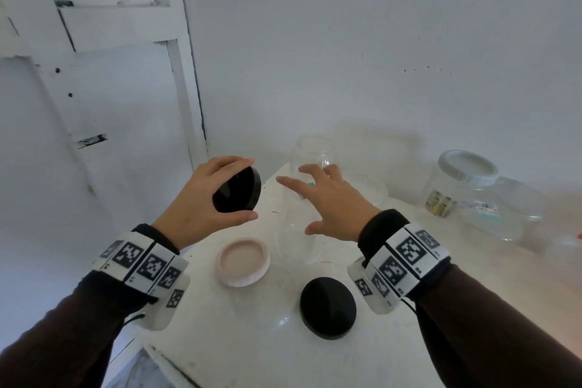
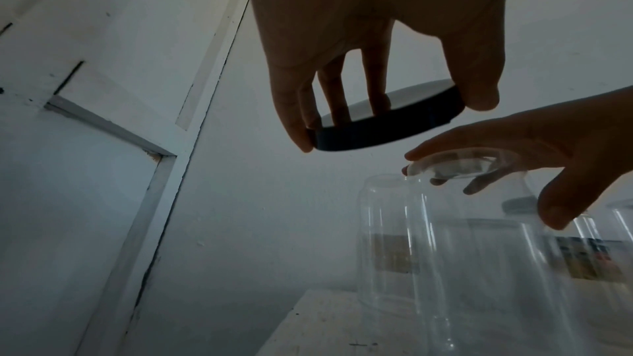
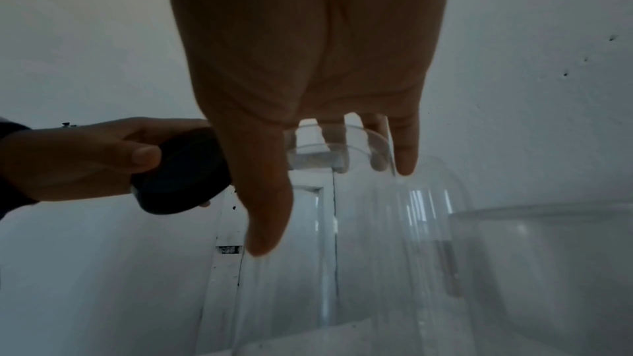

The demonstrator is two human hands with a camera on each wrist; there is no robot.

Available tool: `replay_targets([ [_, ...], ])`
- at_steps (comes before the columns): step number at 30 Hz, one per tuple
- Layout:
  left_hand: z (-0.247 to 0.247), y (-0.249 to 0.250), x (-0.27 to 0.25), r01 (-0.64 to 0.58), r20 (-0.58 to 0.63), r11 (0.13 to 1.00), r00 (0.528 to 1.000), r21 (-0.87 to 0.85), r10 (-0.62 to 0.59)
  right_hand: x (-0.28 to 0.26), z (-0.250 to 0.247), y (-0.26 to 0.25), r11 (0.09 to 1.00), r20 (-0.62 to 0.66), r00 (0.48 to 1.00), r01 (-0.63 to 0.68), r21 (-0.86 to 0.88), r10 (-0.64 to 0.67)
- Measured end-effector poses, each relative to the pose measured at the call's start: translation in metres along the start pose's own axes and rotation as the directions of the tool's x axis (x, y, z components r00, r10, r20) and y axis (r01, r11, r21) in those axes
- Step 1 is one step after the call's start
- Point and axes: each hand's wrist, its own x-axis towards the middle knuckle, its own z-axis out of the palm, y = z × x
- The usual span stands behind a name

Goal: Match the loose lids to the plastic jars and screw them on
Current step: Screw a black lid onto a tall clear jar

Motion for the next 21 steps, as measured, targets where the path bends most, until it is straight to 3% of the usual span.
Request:
replay_targets([
  [5,0.009,0.002,0.014,-0.041,-0.030,0.998,0.999,-0.058,0.039,-0.027,-0.006,0.005,0.997,-0.055,0.998,-0.008,0.079,0.012],
  [9,0.013,0.006,0.025,-0.064,-0.061,0.990,0.996,-0.125,0.057,-0.055,0.003,0.019,0.978,-0.154,0.983,-0.069,0.196,0.100],
  [17,0.029,0.020,0.034,-0.079,-0.041,0.979,0.996,-0.188,0.073,-0.101,0.032,0.042,0.881,-0.281,0.912,-0.152,0.449,0.300],
  [21,0.035,0.025,0.037,-0.091,-0.028,0.977,0.996,-0.194,0.087,-0.116,0.050,0.048,0.859,-0.358,0.863,-0.151,0.490,0.356],
])
